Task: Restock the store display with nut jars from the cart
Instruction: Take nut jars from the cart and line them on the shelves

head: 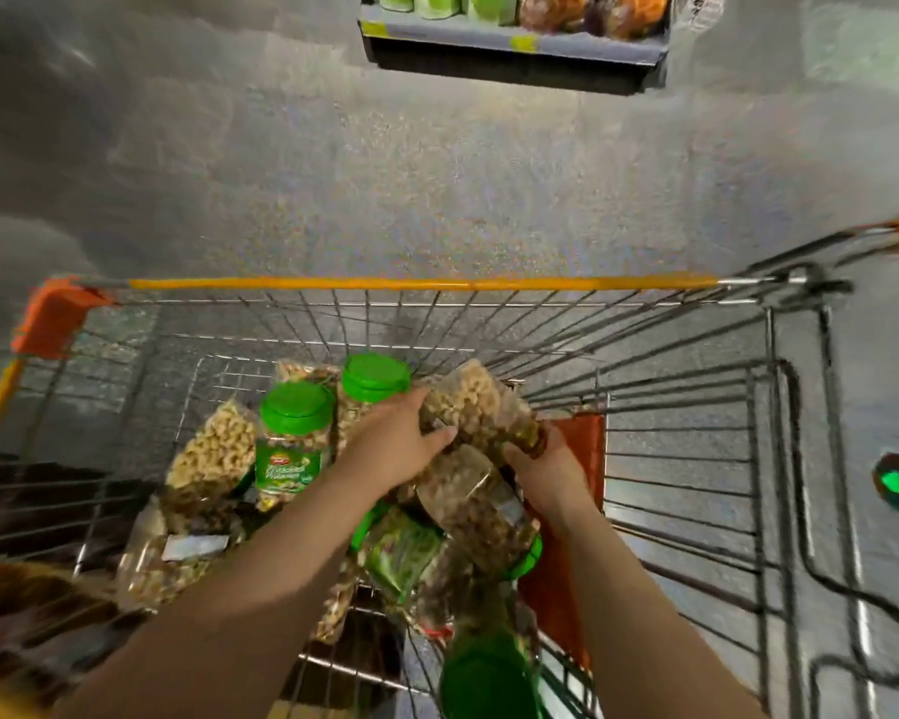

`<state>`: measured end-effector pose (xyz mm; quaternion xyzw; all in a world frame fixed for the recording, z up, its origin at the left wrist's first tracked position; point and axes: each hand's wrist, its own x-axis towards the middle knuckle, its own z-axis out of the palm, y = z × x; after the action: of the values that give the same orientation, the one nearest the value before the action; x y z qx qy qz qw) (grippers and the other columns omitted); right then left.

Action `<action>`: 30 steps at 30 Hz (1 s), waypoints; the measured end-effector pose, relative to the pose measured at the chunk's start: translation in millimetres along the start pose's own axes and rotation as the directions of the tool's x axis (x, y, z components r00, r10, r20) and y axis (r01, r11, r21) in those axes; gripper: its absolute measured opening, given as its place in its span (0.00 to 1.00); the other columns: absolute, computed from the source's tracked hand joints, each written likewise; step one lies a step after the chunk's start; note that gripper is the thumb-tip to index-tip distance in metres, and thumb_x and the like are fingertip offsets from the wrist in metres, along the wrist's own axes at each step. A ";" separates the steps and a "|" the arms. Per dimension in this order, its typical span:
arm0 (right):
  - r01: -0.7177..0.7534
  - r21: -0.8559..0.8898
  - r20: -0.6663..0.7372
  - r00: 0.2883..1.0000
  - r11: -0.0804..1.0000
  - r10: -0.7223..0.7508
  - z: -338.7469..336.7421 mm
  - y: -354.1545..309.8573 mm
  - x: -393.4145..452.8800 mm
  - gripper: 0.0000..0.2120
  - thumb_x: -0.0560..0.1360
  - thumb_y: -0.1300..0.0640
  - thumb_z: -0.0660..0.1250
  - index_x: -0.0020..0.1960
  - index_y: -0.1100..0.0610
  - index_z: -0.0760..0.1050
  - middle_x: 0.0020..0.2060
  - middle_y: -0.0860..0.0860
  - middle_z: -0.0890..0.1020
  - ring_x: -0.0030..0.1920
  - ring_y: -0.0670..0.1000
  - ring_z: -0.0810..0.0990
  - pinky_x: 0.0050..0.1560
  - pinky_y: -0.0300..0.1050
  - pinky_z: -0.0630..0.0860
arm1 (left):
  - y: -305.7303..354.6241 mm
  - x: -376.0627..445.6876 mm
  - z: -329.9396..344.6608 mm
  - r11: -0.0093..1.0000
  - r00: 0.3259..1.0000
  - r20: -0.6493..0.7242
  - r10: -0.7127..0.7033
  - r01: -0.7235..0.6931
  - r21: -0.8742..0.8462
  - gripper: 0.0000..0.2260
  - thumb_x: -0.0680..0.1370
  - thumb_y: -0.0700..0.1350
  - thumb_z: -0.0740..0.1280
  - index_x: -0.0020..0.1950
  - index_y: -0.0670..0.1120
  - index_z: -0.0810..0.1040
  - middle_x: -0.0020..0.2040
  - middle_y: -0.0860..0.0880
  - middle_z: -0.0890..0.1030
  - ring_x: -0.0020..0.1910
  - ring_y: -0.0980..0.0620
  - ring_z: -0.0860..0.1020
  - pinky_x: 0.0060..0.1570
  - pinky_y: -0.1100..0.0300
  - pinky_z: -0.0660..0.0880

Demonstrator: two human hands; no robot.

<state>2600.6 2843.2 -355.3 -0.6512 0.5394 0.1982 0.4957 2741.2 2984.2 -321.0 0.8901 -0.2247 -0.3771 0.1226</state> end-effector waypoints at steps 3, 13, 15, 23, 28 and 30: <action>-0.019 0.014 -0.021 1.000 1.000 0.019 9.9 8.5 18.5 0.37 0.75 0.41 0.70 0.77 0.55 0.63 0.66 0.57 0.78 0.67 0.61 0.76 0.68 0.58 0.73 | 0.6 27.3 11.5 0.999 0.999 -0.005 0.033 -0.033 -0.016 0.30 0.80 0.59 0.68 0.79 0.49 0.66 0.72 0.45 0.75 0.69 0.45 0.74 0.65 0.55 0.71; 0.016 0.092 -0.044 0.999 0.996 -0.012 14.5 17.3 30.1 0.40 0.77 0.40 0.69 0.82 0.53 0.57 0.74 0.53 0.71 0.74 0.58 0.69 0.74 0.52 0.66 | 8.2 73.3 39.8 1.000 1.000 -0.002 -0.003 0.003 -0.024 0.35 0.83 0.59 0.63 0.82 0.42 0.56 0.80 0.42 0.65 0.78 0.44 0.64 0.75 0.54 0.61; 0.042 0.113 -0.044 0.998 0.993 -0.038 14.5 16.6 30.3 0.40 0.77 0.41 0.70 0.82 0.53 0.58 0.75 0.53 0.70 0.75 0.57 0.68 0.73 0.49 0.65 | 11.4 72.2 39.5 0.999 1.000 -0.020 -0.018 0.018 -0.030 0.34 0.82 0.58 0.65 0.82 0.42 0.58 0.79 0.43 0.66 0.77 0.44 0.65 0.74 0.54 0.63; 0.078 0.316 -0.073 0.996 0.946 -0.057 17.4 23.3 15.8 0.51 0.68 0.34 0.73 0.82 0.50 0.54 0.78 0.52 0.66 0.77 0.55 0.64 0.76 0.58 0.65 | 34.1 45.5 28.9 0.999 0.984 -0.171 0.048 -0.046 0.013 0.23 0.80 0.56 0.69 0.67 0.43 0.72 0.61 0.43 0.79 0.60 0.43 0.78 0.56 0.51 0.77; 0.197 0.400 -0.156 0.977 0.895 -0.146 2.1 13.5 -9.2 0.46 0.68 0.40 0.76 0.80 0.51 0.62 0.72 0.49 0.75 0.71 0.51 0.73 0.73 0.55 0.70 | 40.9 9.4 20.6 0.998 0.967 -0.253 0.027 -0.043 -0.056 0.21 0.80 0.57 0.69 0.64 0.44 0.72 0.57 0.47 0.79 0.50 0.50 0.78 0.39 0.66 0.68; 0.246 0.392 -0.169 0.966 0.887 -0.193 -6.8 6.4 -24.4 0.43 0.70 0.42 0.76 0.80 0.50 0.63 0.69 0.47 0.76 0.69 0.49 0.75 0.73 0.54 0.71 | 46.0 -7.6 10.1 0.996 0.957 -0.290 0.002 -0.026 -0.080 0.20 0.81 0.59 0.67 0.64 0.46 0.70 0.56 0.49 0.79 0.46 0.52 0.75 0.31 0.67 0.62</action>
<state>2584.7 2850.1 -335.8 -0.6009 0.5218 -0.0180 0.6052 2715.1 2947.5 -305.4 0.9283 -0.1946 -0.2509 0.1935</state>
